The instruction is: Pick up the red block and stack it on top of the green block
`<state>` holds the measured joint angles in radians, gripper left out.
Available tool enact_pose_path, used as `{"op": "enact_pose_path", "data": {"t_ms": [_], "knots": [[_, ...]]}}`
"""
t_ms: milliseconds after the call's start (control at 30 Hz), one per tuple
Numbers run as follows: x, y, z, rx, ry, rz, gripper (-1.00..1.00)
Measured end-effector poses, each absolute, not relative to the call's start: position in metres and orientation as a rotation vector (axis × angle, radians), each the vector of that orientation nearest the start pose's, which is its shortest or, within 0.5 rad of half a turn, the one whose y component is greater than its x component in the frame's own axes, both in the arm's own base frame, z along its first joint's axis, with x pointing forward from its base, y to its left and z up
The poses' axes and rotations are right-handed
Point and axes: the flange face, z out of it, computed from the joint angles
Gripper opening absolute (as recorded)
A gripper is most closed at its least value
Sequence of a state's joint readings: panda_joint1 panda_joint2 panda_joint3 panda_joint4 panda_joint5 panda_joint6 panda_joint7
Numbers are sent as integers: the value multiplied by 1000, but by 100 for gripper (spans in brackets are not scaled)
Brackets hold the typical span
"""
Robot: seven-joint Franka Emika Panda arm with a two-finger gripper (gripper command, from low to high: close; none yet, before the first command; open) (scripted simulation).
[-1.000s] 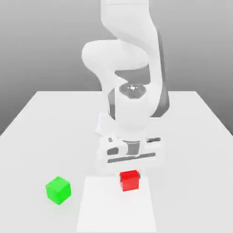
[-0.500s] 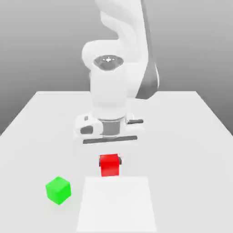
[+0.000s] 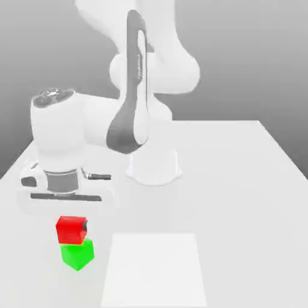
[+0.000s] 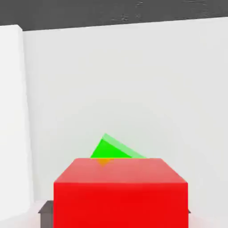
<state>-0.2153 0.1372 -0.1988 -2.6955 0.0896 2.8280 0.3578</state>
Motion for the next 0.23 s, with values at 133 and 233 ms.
{"op": "enact_pose_path", "data": {"t_ms": [133, 233], "knots": [[370, -171, 182, -2858, 1303, 1, 100], [371, -172, 202, -2858, 1302, 0, 100]]}}
